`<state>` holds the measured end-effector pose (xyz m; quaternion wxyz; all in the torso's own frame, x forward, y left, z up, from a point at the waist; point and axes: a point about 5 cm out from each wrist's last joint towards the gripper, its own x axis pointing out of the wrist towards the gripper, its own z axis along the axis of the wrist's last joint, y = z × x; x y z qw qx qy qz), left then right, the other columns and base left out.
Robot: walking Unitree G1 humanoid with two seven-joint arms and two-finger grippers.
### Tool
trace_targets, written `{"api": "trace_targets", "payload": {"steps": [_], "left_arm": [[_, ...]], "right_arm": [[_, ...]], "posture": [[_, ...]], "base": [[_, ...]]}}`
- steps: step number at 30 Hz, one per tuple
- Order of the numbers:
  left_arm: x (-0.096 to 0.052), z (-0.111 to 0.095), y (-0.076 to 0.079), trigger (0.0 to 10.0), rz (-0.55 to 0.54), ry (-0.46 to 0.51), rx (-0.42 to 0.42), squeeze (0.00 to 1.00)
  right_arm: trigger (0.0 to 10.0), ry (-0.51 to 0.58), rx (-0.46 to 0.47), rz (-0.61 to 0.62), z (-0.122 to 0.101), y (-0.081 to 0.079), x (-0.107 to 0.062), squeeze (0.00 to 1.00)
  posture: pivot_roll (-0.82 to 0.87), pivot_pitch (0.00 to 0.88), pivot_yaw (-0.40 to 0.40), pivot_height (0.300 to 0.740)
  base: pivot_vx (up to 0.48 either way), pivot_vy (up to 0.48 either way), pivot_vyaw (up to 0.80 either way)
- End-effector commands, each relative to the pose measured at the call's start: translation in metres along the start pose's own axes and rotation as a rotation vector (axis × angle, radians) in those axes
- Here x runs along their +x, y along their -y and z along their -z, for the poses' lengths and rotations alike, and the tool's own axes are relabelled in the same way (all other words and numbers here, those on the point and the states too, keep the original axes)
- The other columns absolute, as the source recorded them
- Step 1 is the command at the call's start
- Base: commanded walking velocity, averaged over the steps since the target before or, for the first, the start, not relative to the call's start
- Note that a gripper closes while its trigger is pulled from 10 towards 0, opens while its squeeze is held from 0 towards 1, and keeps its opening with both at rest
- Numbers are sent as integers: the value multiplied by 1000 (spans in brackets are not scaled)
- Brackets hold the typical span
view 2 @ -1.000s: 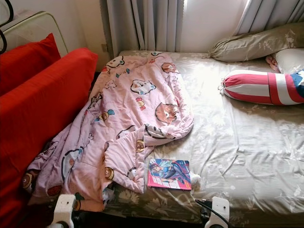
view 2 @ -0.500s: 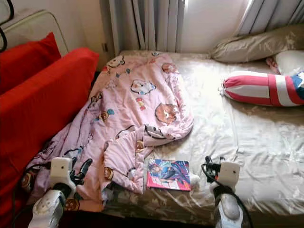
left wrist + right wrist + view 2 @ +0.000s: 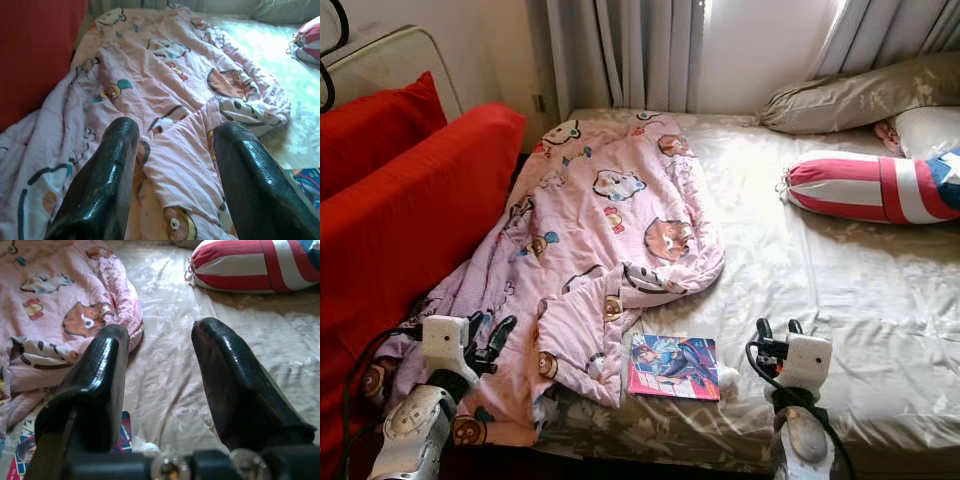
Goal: Clean up the room
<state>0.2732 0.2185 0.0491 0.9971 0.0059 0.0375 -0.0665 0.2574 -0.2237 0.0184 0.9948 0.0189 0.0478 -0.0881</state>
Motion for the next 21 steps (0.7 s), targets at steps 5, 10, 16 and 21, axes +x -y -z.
{"api": "trace_targets", "payload": {"steps": [5, 10, 16, 21], "left_arm": [[-3, -12, -23, 10000, -77, 31, 19, 0], [3, -18, -25, 10000, -71, 33, 6, 0], [3, -7, -14, 10000, -55, -1, -11, 0], [2, -5, -11, 10000, -60, -8, -29, 0]], "right_arm": [[10000, -26, 5, 14, 1, 0, 0, 0], [10000, -34, 0, 5, 1, -1, 0, 0], [10000, 4, 42, -33, -4, -6, 0, 0], [10000, -39, 28, -29, 1, -5, -1, 0]], "posture": [[47, 0, -28, 716], [53, 0, -29, 686], [37, 0, -30, 686], [39, 0, -36, 686]], "base": [[0, 0, 0], [0, 0, 0], [0, 0, 0], [0, 0, 0]]}}
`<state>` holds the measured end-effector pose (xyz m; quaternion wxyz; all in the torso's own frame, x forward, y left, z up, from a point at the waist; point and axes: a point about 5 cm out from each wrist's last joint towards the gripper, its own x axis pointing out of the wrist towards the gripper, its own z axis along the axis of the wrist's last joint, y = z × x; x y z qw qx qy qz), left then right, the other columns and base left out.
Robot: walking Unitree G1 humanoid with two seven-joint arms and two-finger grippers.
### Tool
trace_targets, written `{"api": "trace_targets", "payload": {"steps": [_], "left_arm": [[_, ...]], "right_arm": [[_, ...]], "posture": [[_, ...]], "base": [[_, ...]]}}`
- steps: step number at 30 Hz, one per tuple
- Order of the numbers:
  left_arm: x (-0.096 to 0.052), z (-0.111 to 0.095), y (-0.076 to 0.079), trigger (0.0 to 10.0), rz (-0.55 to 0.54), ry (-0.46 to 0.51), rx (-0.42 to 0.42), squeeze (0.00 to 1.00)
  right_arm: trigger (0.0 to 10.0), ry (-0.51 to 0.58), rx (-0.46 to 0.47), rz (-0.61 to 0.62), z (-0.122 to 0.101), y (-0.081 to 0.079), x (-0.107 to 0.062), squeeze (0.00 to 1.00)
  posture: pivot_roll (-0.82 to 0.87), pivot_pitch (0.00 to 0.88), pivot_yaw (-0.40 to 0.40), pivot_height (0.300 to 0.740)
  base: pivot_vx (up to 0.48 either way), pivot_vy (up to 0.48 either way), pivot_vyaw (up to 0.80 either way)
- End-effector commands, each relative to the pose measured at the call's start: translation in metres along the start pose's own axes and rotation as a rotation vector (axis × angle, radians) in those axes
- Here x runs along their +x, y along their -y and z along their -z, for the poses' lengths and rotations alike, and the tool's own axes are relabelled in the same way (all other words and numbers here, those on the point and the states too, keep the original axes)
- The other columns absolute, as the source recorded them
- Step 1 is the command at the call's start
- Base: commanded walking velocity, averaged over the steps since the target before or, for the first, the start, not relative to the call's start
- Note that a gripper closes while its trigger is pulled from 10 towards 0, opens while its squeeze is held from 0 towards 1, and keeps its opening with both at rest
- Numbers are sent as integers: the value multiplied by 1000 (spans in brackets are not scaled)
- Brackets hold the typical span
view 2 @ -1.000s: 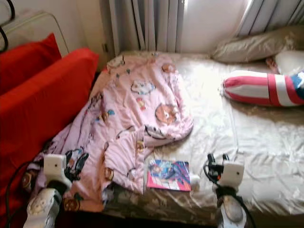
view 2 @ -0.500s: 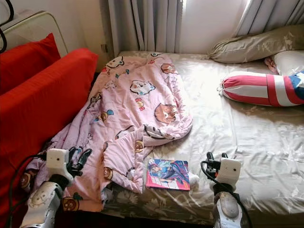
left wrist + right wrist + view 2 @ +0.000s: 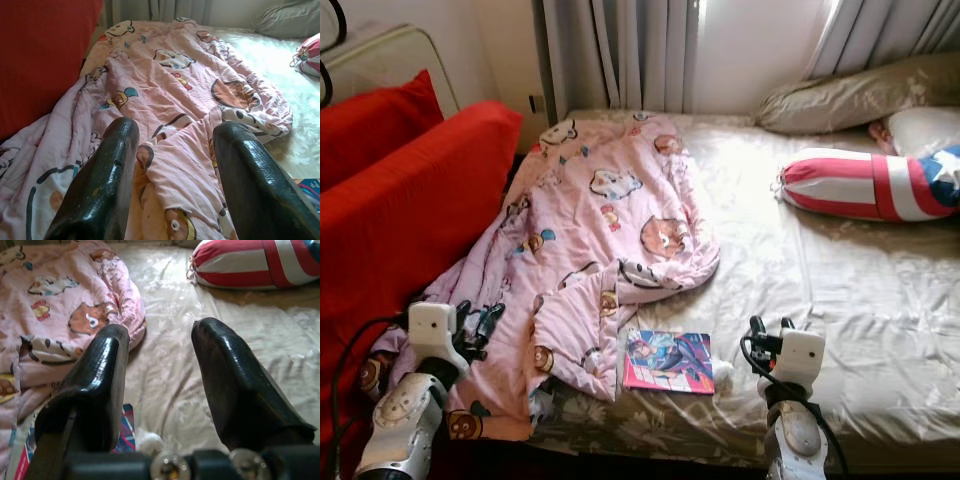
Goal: Clean up the room
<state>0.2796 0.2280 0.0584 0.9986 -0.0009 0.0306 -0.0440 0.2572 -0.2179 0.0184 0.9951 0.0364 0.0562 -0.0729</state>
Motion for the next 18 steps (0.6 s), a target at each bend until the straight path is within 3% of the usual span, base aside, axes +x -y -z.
{"api": "trace_targets", "payload": {"steps": [1, 4, 18], "left_arm": [[-2, 5, -1, 10000, -17, -24, -16, 0], [0, 1, -2, 10000, -14, -17, -24, 0], [-1, 7, 4, 10000, 10, -44, -18, 0]], "right_arm": [[10000, -24, 10, -4, 2, -1, 0, 0], [10000, -19, 16, -38, 1, -5, 1, 0], [10000, -31, 54, -61, 2, -7, 0, 0]], "posture": [[39, 0, -36, 681], [38, 0, -31, 656], [39, 0, -40, 656]], "base": [[0, 0, 0], [0, 0, 0], [0, 0, 0]]}}
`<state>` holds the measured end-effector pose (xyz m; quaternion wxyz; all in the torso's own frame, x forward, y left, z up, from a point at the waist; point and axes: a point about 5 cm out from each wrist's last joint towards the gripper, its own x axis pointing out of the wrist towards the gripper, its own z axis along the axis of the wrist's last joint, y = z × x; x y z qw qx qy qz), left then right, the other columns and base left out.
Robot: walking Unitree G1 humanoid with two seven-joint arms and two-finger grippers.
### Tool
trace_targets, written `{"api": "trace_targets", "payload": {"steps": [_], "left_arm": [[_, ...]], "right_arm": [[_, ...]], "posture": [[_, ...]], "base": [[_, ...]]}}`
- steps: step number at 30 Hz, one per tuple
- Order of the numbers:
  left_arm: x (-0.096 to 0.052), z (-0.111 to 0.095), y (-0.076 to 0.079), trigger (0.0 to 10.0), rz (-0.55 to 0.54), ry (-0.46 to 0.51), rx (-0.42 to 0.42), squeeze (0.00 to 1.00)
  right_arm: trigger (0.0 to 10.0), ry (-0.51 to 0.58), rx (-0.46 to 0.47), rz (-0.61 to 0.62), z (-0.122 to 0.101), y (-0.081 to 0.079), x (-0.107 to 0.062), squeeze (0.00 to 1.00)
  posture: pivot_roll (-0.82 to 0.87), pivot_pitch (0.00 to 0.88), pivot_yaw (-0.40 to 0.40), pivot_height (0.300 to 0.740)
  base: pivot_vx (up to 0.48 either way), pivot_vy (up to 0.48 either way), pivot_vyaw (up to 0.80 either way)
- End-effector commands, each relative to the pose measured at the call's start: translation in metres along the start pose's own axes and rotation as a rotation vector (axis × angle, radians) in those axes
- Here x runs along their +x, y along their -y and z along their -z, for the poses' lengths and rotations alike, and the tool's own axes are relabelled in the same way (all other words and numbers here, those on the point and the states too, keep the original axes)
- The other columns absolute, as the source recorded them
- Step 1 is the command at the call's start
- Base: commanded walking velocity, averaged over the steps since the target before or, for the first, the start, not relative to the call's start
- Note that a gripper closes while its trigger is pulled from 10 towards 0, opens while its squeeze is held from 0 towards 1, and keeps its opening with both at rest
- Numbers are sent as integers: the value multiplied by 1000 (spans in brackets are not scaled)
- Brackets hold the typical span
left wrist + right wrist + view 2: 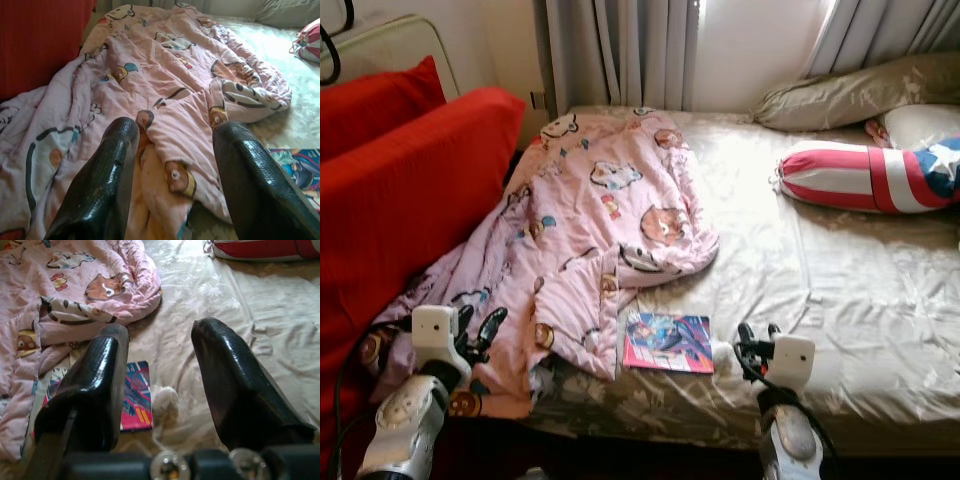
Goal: Clean up the room
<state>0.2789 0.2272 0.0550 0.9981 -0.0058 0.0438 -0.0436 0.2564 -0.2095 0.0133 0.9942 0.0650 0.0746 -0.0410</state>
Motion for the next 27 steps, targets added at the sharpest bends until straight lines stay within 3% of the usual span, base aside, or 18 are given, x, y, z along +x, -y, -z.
{"api": "trace_targets", "payload": {"steps": [1, 13, 27], "left_arm": [[0, 3, 3, 10000, 10, -17, -8, 0], [-2, 9, 6, 10000, 2, -33, -20, 0], [-4, 10, 6, 10000, -1, -41, -28, 0]], "right_arm": [[10000, 13, 5, 3, -5, 1, 2, 0], [10000, 3, 52, 2, -5, 3, 2, 0], [10000, -24, 44, -27, -2, 0, 1, 0]], "posture": [[40, 0, -42, 656], [43, 0, -66, 656], [46, 0, -65, 656]], "base": [[0, 0, 0], [0, 0, 0], [0, 0, 0]]}}
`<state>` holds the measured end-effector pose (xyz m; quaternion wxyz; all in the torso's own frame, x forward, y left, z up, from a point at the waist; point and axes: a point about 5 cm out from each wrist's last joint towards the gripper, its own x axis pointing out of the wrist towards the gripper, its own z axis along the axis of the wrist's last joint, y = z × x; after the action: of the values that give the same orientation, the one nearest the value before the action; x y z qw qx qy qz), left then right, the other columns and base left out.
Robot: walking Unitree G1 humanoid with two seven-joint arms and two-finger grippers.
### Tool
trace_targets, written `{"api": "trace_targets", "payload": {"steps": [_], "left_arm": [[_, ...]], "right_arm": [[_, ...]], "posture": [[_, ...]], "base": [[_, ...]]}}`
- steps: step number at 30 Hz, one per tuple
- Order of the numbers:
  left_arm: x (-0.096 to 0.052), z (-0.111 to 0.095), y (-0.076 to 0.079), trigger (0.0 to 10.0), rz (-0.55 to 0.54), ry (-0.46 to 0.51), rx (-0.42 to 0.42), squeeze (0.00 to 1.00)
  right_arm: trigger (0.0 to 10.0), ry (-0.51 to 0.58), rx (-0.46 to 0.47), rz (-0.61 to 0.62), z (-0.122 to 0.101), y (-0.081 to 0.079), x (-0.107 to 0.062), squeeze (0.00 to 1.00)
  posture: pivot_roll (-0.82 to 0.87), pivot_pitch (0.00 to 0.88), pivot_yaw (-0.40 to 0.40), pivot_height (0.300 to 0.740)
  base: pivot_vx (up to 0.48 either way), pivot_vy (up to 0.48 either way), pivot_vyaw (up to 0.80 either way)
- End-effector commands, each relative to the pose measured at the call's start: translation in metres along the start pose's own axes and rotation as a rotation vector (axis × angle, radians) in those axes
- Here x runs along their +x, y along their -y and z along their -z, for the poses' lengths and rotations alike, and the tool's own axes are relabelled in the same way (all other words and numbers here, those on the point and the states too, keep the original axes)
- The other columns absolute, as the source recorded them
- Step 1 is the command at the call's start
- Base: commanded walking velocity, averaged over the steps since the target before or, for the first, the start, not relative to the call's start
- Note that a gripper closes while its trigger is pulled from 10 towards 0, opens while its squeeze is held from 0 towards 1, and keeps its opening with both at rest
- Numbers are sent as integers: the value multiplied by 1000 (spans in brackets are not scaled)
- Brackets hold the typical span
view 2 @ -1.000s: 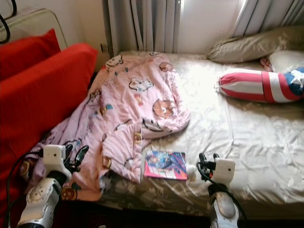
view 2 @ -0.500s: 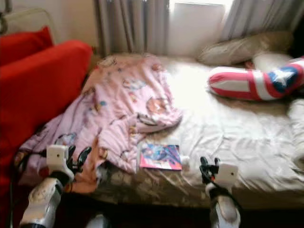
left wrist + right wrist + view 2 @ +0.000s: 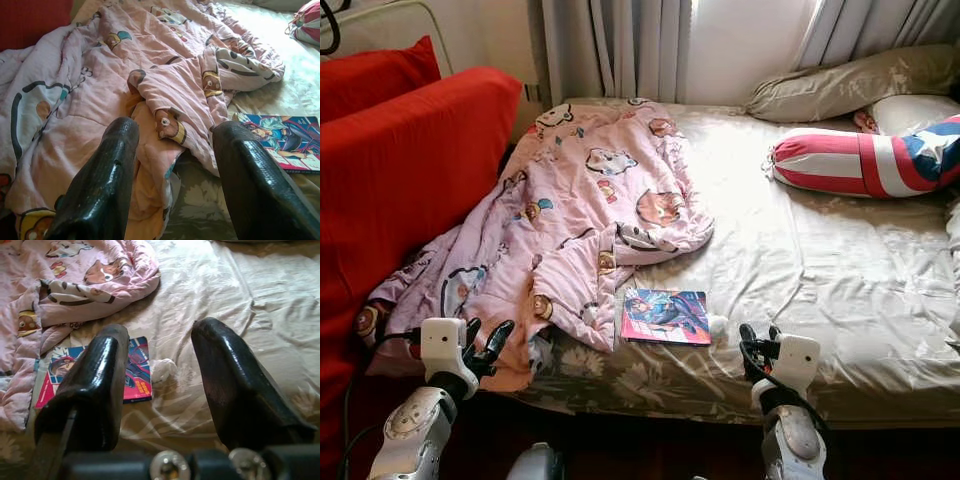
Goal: Clean up the room
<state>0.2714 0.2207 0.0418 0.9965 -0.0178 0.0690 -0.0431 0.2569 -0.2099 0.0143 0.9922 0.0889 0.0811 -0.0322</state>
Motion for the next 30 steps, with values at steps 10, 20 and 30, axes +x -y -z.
{"api": "trace_targets", "payload": {"steps": [10, 20, 30], "left_arm": [[3, -4, -1, 10000, 9, 4, 5, 0], [5, -4, -1, 10000, 16, -6, 8, 0], [7, -4, 2, 10000, 27, -8, 11, 0]], "right_arm": [[10000, -19, 18, -13, 2, -1, -1, 0], [10000, -37, 15, -23, 7, -1, -3, 0], [10000, -42, 8, -12, 7, 2, -2, 0]], "posture": [[44, 0, -57, 656], [37, 0, -45, 656], [57, 0, -60, 656]], "base": [[0, 0, 0], [201, 0, 0], [282, 0, 0]]}}
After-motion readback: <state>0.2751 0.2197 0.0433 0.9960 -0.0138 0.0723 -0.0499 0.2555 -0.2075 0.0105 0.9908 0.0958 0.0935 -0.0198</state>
